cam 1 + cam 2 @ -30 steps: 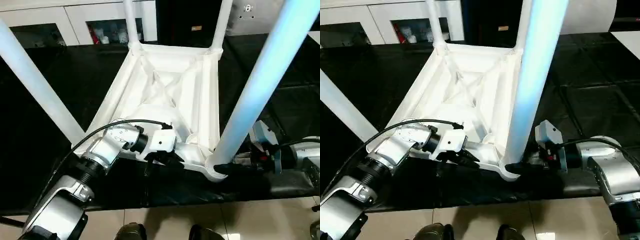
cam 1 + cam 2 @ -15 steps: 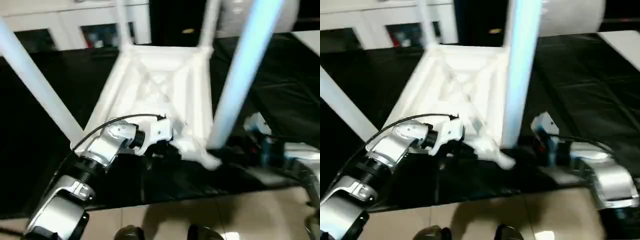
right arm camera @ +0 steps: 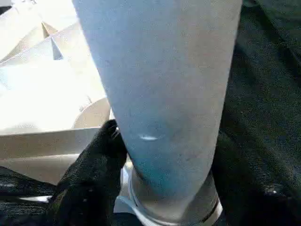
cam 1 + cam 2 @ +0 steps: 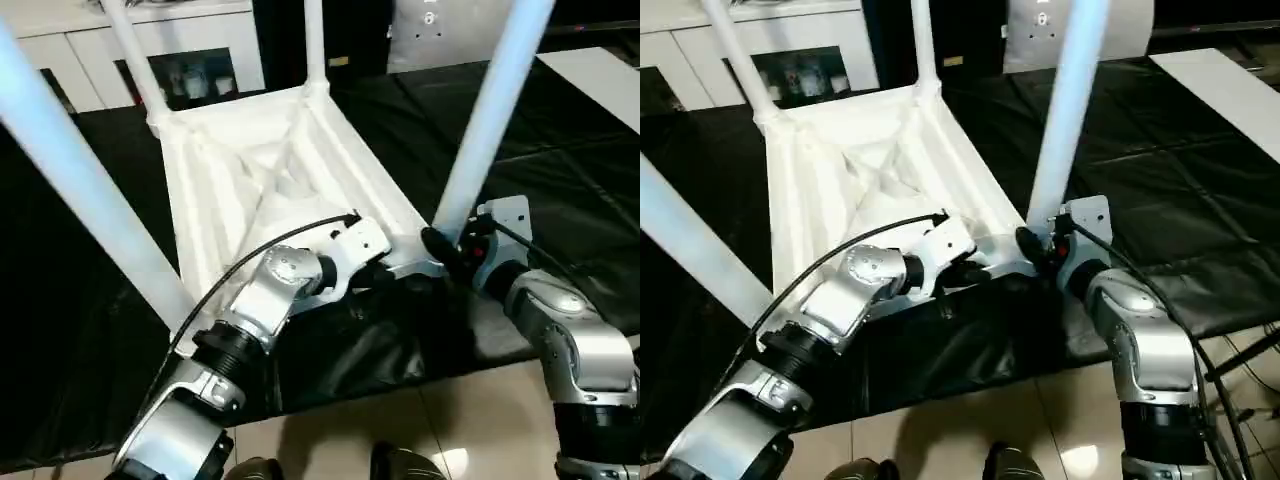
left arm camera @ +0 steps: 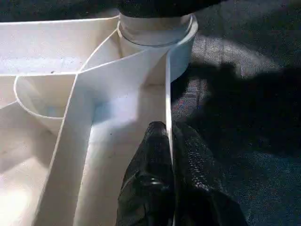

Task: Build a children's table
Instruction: Rotate leg to tighten

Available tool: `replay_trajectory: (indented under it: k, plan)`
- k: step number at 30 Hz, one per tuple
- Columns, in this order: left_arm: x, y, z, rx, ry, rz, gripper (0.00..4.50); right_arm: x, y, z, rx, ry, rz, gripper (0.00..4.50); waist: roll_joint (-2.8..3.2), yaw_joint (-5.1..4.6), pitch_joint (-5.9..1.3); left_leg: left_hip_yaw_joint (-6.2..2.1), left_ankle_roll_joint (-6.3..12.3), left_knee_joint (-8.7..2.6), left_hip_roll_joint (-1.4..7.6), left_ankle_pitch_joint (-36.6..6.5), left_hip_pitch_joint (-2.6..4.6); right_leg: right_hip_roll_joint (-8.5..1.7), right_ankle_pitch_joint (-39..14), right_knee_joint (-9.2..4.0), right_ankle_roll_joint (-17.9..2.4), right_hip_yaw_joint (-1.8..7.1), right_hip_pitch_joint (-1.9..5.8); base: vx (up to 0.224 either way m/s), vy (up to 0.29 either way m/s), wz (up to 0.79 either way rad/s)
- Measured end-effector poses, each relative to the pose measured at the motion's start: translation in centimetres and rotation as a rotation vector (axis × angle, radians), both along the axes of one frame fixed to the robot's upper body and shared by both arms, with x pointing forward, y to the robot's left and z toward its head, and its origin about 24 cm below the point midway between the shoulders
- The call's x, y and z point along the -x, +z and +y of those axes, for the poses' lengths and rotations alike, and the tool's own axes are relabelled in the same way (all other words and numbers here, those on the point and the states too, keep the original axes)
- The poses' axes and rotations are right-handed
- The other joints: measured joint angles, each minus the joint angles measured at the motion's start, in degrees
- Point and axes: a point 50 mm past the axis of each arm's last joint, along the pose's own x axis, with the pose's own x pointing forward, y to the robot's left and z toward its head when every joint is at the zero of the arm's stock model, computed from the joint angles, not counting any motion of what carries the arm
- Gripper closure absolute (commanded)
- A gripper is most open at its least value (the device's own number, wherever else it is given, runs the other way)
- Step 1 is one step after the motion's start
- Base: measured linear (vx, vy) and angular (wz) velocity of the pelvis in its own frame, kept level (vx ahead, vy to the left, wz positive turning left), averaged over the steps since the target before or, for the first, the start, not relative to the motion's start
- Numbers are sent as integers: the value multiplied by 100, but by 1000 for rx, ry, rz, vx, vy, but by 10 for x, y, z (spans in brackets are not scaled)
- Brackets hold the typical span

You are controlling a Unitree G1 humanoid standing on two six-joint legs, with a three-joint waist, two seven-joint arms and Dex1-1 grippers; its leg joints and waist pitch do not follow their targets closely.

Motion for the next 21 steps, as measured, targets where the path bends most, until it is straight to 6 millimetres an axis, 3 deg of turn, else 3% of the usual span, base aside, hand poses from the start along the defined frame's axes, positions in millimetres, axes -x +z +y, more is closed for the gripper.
replay_trajectory:
  k: [3,4,13,16,21]
  plan:
    - [0,2,3,-5,-30,-21,450,3,1,-5,11,50,-6,134,0,39,0,0,20,-18,1,11,3,0,32,16,12,0,-7,0,0,0]
    - [0,2,4,-7,-41,-23,450,4,1,-7,13,73,-8,103,0,51,0,-1,20,-22,3,11,3,1,36,17,14,-2,-9,0,0,0]
    - [1,4,28,-18,-189,-41,450,18,13,-33,103,390,-9,40,6,204,-1,0,22,-66,15,14,-19,14,40,64,-10,-7,-84,0,0,0]
    - [3,2,46,-44,-278,-27,450,23,20,-50,176,501,15,40,-8,237,8,0,22,-47,18,13,-14,13,39,74,-10,-7,-85,0,0,0]
    - [6,2,57,-87,-380,-23,450,30,22,-50,150,695,30,76,-13,318,9,3,20,-19,19,12,-14,7,28,78,9,-5,-81,0,0,0]
